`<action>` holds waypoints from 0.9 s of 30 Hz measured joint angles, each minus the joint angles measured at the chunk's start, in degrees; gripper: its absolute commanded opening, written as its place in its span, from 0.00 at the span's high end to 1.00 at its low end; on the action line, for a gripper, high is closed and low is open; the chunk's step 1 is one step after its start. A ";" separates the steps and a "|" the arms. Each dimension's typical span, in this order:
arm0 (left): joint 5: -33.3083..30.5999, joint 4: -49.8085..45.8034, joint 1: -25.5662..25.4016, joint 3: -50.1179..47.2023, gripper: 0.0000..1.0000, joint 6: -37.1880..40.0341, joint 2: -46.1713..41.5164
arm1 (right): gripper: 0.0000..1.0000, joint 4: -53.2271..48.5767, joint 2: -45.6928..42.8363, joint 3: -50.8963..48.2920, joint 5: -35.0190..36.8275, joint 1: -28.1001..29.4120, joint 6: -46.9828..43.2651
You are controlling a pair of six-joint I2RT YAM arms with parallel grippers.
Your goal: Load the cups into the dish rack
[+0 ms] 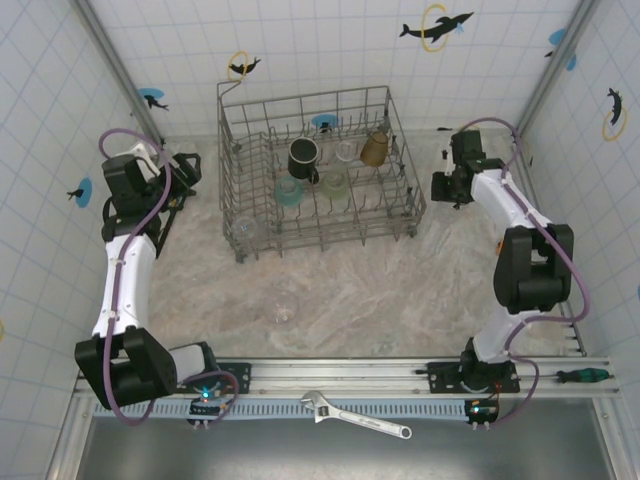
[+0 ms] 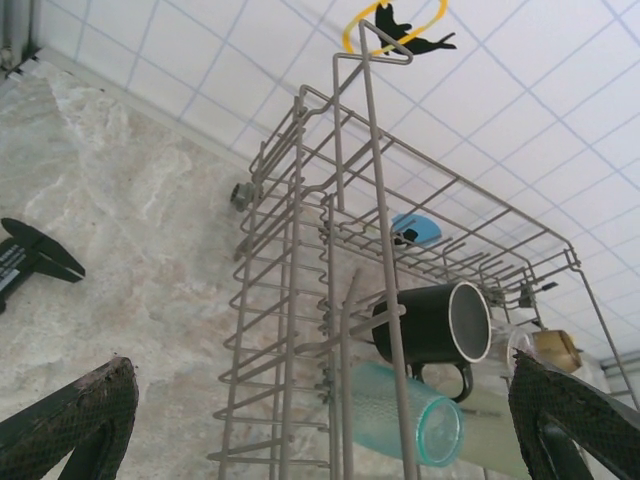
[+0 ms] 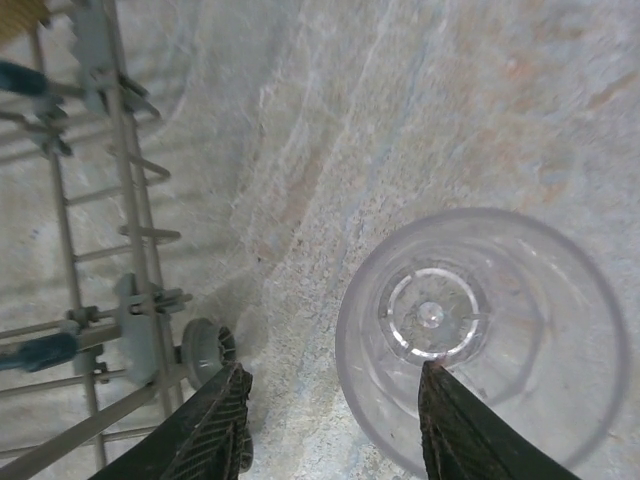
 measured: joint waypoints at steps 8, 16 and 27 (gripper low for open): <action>1.81 0.00 -0.66 1.33 0.03 -1.51 -0.20 | 0.70 -1.18 6.10 4.13 -0.15 -0.02 -0.22; 1.84 -0.02 -5.09 3.17 0.03 -1.92 -0.02 | 0.87 -1.90 8.20 6.29 -0.57 -0.79 -0.72; 1.31 -0.26 -10.23 6.32 0.03 -2.54 3.06 | 1.00 -3.19 8.57 8.96 -0.68 -1.51 -1.09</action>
